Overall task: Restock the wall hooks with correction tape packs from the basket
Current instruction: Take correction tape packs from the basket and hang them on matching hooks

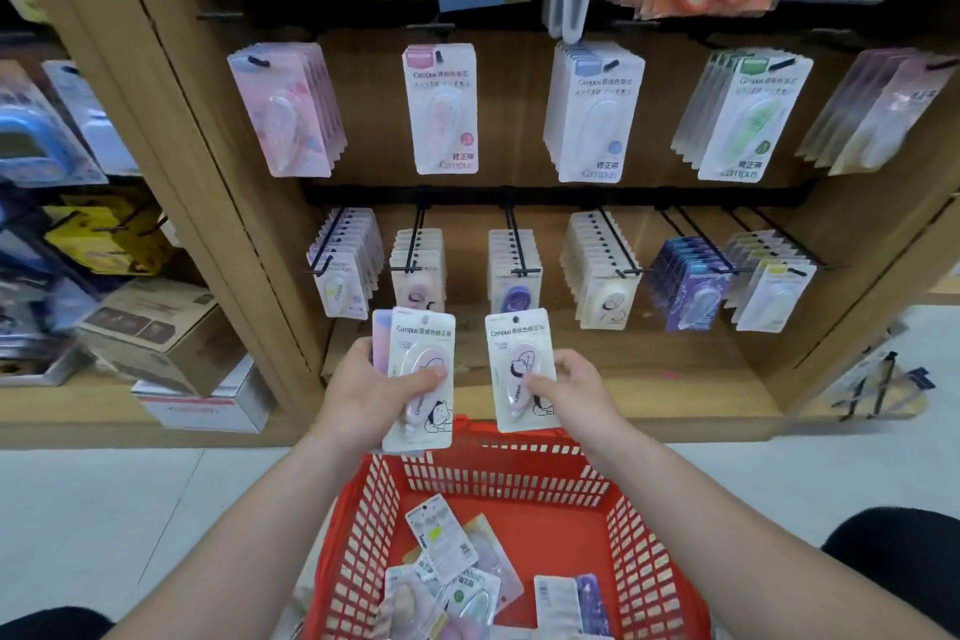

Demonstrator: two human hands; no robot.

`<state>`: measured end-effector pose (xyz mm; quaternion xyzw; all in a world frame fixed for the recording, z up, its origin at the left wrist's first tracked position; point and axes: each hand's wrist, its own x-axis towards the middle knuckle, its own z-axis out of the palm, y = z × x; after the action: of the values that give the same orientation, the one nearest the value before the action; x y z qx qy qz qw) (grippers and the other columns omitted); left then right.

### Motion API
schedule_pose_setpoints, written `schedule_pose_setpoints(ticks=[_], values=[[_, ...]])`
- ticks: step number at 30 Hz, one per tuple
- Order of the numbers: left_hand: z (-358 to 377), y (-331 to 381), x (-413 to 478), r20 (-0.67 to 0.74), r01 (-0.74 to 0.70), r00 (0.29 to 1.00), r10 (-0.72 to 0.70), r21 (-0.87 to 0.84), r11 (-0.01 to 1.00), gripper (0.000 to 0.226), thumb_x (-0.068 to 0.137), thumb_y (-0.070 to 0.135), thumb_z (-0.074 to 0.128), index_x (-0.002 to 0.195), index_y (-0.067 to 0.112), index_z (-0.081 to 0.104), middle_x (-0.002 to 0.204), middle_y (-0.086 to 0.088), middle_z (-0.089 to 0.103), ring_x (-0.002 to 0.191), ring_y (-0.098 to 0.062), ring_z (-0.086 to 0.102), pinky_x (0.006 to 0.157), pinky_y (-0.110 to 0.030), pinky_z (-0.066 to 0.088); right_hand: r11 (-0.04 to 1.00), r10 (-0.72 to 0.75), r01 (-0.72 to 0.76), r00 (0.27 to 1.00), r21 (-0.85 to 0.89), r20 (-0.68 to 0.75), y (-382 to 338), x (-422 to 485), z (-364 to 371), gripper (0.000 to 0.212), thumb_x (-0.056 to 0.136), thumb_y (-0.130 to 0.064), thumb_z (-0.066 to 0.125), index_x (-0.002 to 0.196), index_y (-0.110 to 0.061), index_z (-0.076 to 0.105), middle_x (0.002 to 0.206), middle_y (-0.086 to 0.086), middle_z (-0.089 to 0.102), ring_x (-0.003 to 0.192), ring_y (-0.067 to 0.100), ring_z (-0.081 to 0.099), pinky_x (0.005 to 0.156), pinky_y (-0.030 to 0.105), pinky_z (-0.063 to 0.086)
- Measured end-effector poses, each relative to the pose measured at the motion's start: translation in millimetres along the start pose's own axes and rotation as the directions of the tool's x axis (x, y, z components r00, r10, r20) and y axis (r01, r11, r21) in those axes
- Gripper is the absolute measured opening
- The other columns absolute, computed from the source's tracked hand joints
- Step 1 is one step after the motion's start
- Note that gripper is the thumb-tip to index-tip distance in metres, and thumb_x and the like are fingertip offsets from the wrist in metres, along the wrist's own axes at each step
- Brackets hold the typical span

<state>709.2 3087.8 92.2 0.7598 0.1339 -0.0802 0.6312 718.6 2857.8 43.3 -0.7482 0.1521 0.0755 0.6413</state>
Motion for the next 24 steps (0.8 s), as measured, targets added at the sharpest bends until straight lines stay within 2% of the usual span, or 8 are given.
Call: schedule_pose_setpoints(ticks=[2, 5, 9, 12, 17, 21, 24], values=[[-10.9, -9.1, 0.6, -0.009, 0.017, 1.0, -0.017, 0.004, 1.0, 0.048, 0.077, 0.029, 0.09, 0.113, 0.021, 0.059, 0.094, 0.002, 0.079, 0.075, -0.019, 0.078, 0.062, -0.04, 0.062, 0.999, -0.001, 0.002, 1.0, -0.044, 0.02, 6.2, 14.9, 15.9, 0.016, 0.096, -0.016, 0.07, 0.109, -0.021, 0.062, 0.108, -0.003, 0.075, 0.098, 0.018, 0.073, 0.091, 0.043, 0.059], [-24.2, -17.7, 4.3, -0.022, 0.033, 0.999, -0.033, -0.014, 0.999, 0.048, 0.078, 0.028, 0.089, 0.115, 0.02, 0.06, 0.092, 0.002, 0.08, 0.074, -0.018, 0.078, 0.054, -0.034, 0.059, 0.998, -0.016, 0.02, 0.998, -0.053, 0.061, 7.3, 40.1, 44.2, 0.018, 0.094, -0.012, 0.071, 0.108, -0.021, 0.063, 0.111, -0.001, 0.076, 0.098, 0.017, 0.073, 0.089, 0.043, 0.06], [-43.0, -28.6, 9.8, -0.047, 0.051, 0.997, -0.053, -0.041, 0.998, 0.048, 0.078, 0.026, 0.089, 0.116, 0.02, 0.062, 0.094, 0.002, 0.08, 0.078, -0.02, 0.079, 0.056, -0.035, 0.06, 0.998, -0.048, 0.05, 0.995, -0.028, 0.084, 0.0, 72.3, 82.0, 0.02, 0.098, -0.014, 0.067, 0.112, -0.025, 0.061, 0.117, -0.006, 0.073, 0.106, 0.012, 0.068, 0.085, 0.033, 0.054], [-59.0, -37.7, 10.5, -0.052, 0.08, 0.995, -0.083, -0.058, 0.995, 0.049, 0.077, 0.029, 0.089, 0.118, 0.02, 0.063, 0.097, 0.0, 0.08, 0.081, -0.024, 0.079, 0.061, -0.04, 0.061, 0.996, -0.078, 0.08, 0.994, -0.027, 0.073, -7.3, 92.1, 104.2, 0.018, 0.1, -0.016, 0.064, 0.114, -0.027, 0.06, 0.115, -0.009, 0.071, 0.106, 0.01, 0.067, 0.083, 0.032, 0.053], [-76.8, -45.1, 8.6, -0.088, 0.076, 0.992, -0.085, -0.102, 0.992, 0.039, 0.082, 0.021, 0.085, 0.116, 0.02, 0.067, 0.095, -0.001, 0.08, 0.075, -0.02, 0.078, 0.042, -0.02, 0.049, 0.994, -0.11, 0.111, 0.991, -0.02, 0.071, -15.0, 113.3, 125.5, 0.016, 0.099, -0.018, 0.064, 0.112, -0.028, 0.061, 0.112, -0.011, 0.074, 0.104, 0.012, 0.07, 0.093, 0.041, 0.058], [-82.7, -48.8, 8.7, -0.089, 0.086, 0.991, -0.098, -0.123, 0.989, 0.038, 0.083, 0.025, 0.083, 0.117, 0.02, 0.067, 0.096, -0.001, 0.08, 0.078, -0.022, 0.078, 0.04, -0.021, 0.047, 0.992, -0.128, 0.128, 0.989, 0.012, 0.067, -12.2, 115.7, 132.5, 0.017, 0.098, -0.024, 0.068, 0.113, -0.026, 0.061, 0.109, -0.009, 0.075, 0.098, 0.012, 0.073, 0.086, 0.039, 0.061], [-83.1, -49.1, 9.3, -0.095, 0.085, 0.991, -0.099, -0.137, 0.987, 0.038, 0.084, 0.025, 0.083, 0.117, 0.021, 0.066, 0.094, -0.001, 0.08, 0.076, -0.021, 0.078, 0.039, -0.022, 0.046, 0.993, -0.117, 0.116, 0.993, 0.028, 0.024, -13.7, 119.6, 138.1, 0.016, 0.098, -0.027, 0.068, 0.112, -0.022, 0.062, 0.107, -0.005, 0.075, 0.092, 0.015, 0.075, 0.074, 0.037, 0.065]])
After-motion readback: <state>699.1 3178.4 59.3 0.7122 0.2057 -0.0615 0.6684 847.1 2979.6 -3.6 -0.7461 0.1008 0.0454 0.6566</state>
